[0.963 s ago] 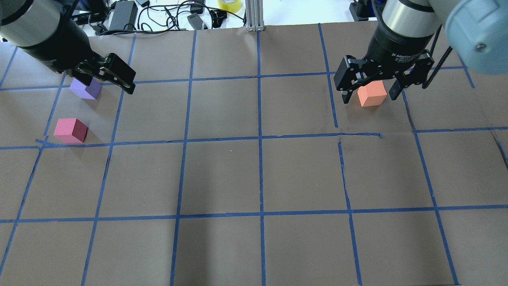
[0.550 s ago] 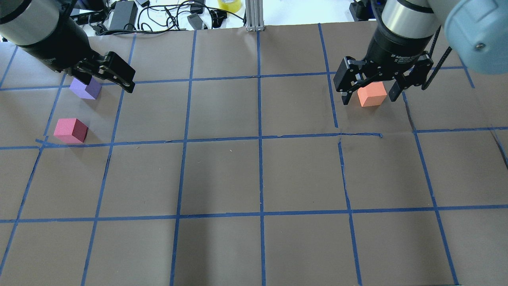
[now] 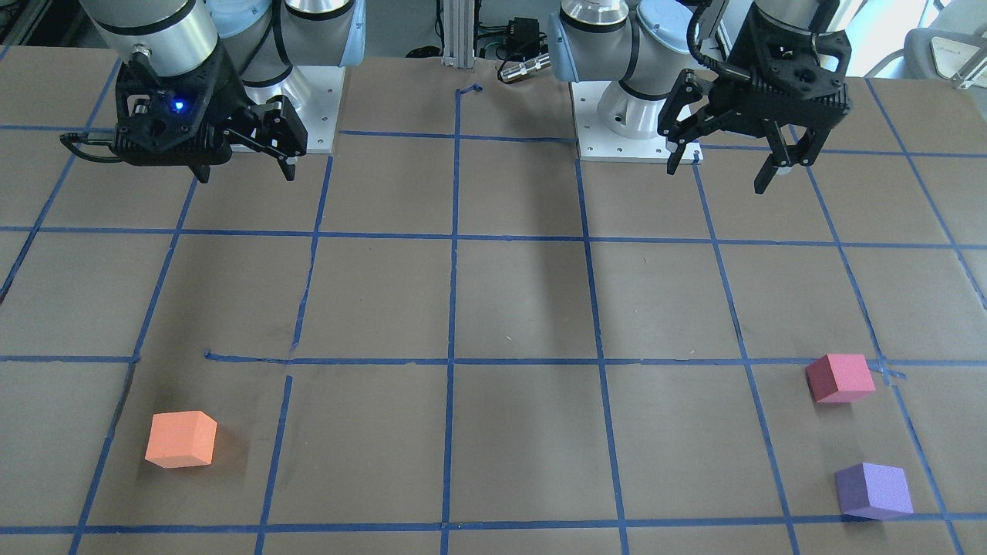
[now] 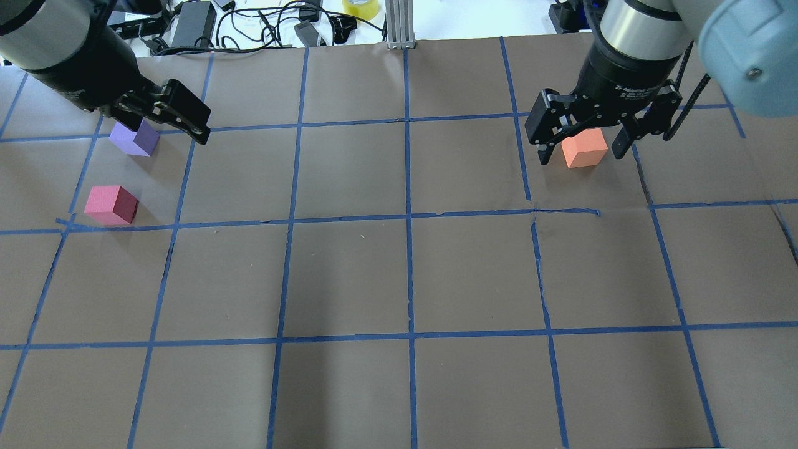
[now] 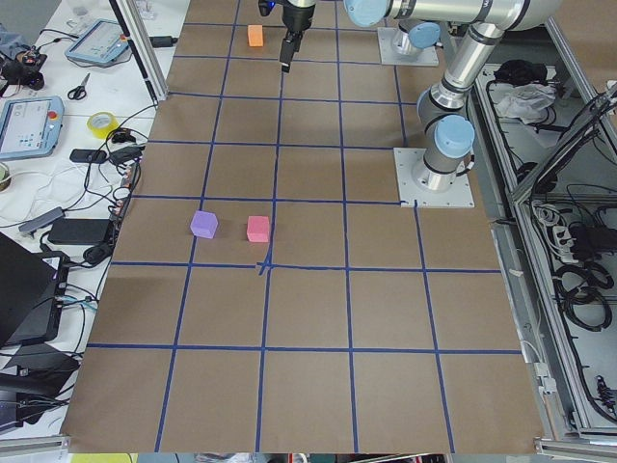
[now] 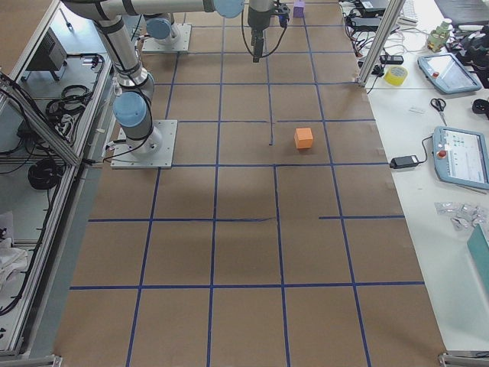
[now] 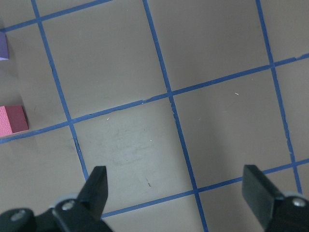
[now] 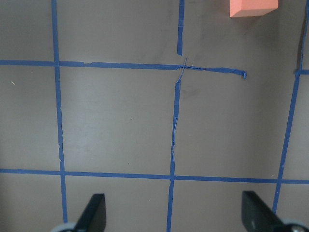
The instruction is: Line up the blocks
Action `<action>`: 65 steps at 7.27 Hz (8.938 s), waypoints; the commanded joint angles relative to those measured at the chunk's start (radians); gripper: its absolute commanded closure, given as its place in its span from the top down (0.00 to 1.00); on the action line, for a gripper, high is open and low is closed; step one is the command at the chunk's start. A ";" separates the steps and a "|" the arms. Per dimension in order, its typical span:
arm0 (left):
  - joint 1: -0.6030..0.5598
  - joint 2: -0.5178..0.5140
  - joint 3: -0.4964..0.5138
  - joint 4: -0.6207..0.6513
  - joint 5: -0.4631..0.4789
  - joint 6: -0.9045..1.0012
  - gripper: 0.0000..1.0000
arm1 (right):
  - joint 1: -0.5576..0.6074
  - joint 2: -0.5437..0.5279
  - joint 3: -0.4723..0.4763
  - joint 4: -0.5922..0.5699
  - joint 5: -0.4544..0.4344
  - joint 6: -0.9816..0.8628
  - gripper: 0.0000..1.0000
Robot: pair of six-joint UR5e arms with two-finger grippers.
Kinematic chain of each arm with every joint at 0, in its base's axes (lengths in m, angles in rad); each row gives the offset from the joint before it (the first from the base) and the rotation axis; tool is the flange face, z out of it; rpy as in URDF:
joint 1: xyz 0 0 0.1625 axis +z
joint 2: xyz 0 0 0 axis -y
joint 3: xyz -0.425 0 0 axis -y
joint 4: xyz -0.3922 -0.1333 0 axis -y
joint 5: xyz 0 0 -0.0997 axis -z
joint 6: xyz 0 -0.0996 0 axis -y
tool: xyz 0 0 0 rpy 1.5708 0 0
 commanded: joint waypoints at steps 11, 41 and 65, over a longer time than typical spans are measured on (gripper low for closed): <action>0.009 0.003 -0.005 0.021 0.006 0.051 1.00 | -0.236 0.325 0.002 -0.450 -0.010 -0.554 1.00; -0.061 0.006 -0.042 -0.042 0.021 -0.215 1.00 | 0.327 0.757 -0.241 -0.696 0.030 0.512 0.01; -0.311 -0.779 0.090 0.679 -0.094 -0.514 1.00 | -0.024 0.104 0.003 -0.218 -0.080 0.037 1.00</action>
